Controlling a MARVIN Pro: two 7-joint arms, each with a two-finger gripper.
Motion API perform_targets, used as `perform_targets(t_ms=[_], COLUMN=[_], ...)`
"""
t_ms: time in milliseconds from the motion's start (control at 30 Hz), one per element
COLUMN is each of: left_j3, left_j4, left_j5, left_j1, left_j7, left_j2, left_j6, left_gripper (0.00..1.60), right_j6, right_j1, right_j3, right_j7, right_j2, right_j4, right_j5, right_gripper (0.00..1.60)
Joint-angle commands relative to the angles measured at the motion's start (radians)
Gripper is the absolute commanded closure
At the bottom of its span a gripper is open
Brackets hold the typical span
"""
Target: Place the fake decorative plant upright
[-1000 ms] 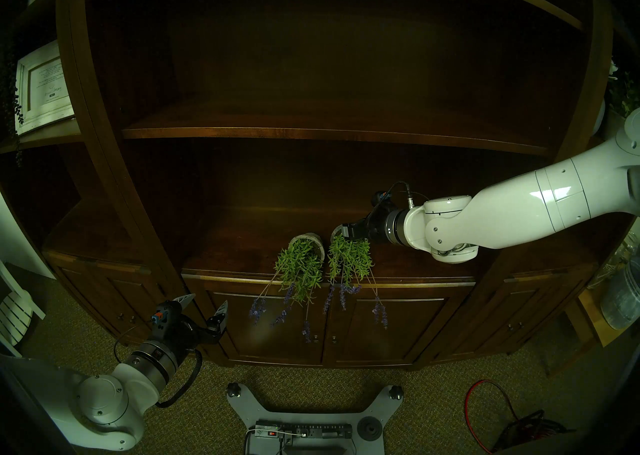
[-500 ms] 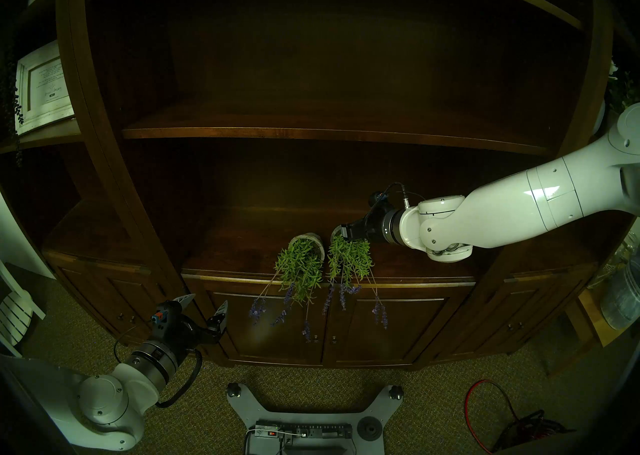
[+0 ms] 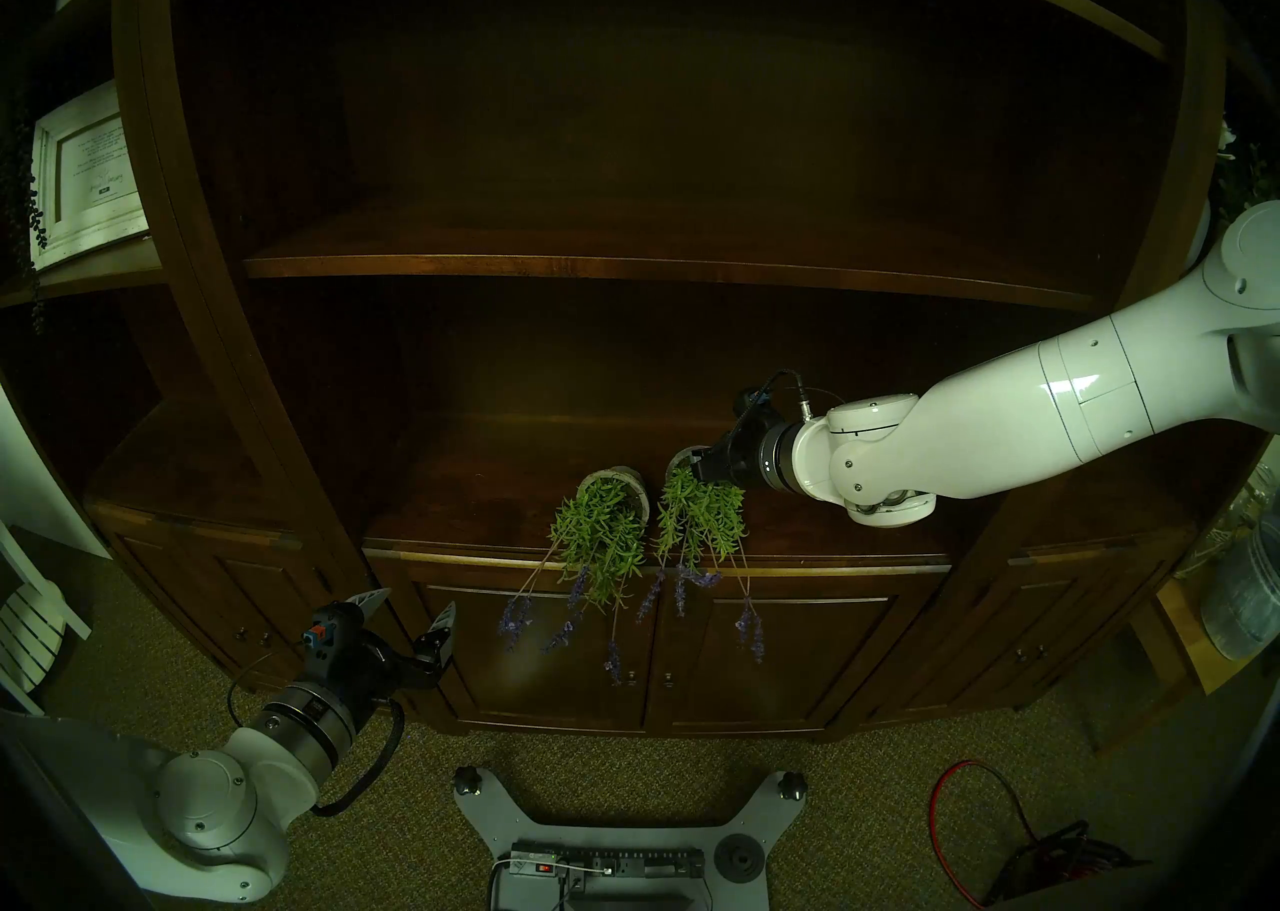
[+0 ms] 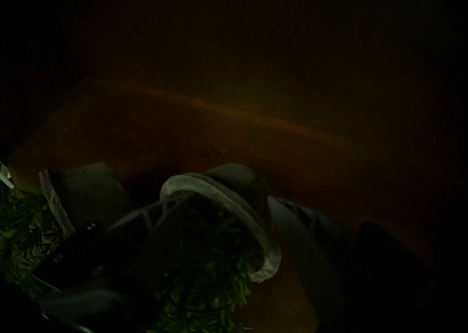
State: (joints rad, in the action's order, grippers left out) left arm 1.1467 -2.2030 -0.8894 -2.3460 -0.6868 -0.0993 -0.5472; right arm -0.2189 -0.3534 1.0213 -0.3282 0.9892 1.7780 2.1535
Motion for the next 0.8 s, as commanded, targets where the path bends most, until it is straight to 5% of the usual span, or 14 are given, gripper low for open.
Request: perform_targets(t_ms=[0,200,367,767], left_j3=[0.011,0.011,0.011,0.010], left_j4=[-0.008,-0.008,-0.008,-0.008], left_j5=[0.001,0.001,0.001,0.001], left_j1=[0.009,0.009,0.009,0.009], left_j7=[-0.001,-0.001,-0.001,-0.001], left_j2=[-0.001,-0.001,-0.001,-0.001], left_j6=[-0.007,-0.007,-0.007,-0.006], left_gripper=[0.00,0.00,0.00,0.00], right_j6=[-0.001,0.000,0.000,0.018], right_j1=[-0.013,-0.014,-0.025,-0.056], right_j3=[-0.009,-0.005,0.001,0.008], right_j7=[-0.004,-0.003,-0.005,-0.004], right_j2=[0.002,0.000,-0.011,-0.058], right_j4=[-0.011,-0.006,0.009,0.039], right_j5=[0.001,0.000,-0.001,0.022], right_gripper=[0.86,1.05,1.60,1.60])
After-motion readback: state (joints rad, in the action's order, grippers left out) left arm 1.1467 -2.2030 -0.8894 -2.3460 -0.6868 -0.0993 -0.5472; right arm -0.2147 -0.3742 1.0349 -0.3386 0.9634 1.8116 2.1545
